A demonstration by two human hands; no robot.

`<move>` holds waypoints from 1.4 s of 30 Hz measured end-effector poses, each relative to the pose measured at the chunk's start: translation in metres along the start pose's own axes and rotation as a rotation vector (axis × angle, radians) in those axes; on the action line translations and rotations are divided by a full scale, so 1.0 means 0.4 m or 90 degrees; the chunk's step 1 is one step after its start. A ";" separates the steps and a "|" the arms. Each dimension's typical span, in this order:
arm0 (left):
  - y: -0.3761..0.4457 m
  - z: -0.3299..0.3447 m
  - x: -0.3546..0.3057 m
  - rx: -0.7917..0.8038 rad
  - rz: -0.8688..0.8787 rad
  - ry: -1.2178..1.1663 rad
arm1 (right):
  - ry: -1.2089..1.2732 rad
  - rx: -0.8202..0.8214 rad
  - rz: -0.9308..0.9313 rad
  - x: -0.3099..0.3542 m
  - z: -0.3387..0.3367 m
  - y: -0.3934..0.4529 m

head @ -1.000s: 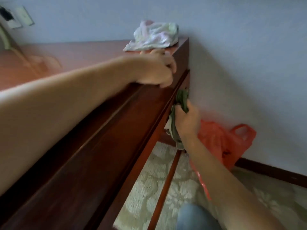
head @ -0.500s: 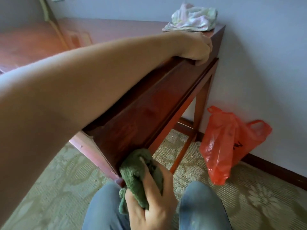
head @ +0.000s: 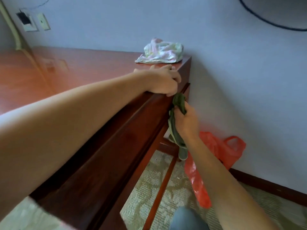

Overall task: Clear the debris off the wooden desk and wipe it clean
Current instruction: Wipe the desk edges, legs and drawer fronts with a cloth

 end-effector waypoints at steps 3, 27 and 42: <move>0.040 -0.002 0.014 0.035 -0.074 0.030 | -0.005 -0.002 -0.006 -0.007 -0.022 0.117; 0.228 -0.022 0.009 -0.021 -0.103 0.219 | 0.020 -0.073 -0.001 -0.243 -0.070 0.291; 0.259 -0.022 0.009 -0.036 -0.125 0.237 | -0.031 0.087 0.412 -0.735 0.053 0.217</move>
Point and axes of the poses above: each hand's wrist, its own y-axis towards the middle knuckle, its own z-axis out of the palm, x = y × z, the point moved 10 cm from there along y, towards the middle knuckle, and after that the axes turned 10 degrees about y, right-handed, at the moved point
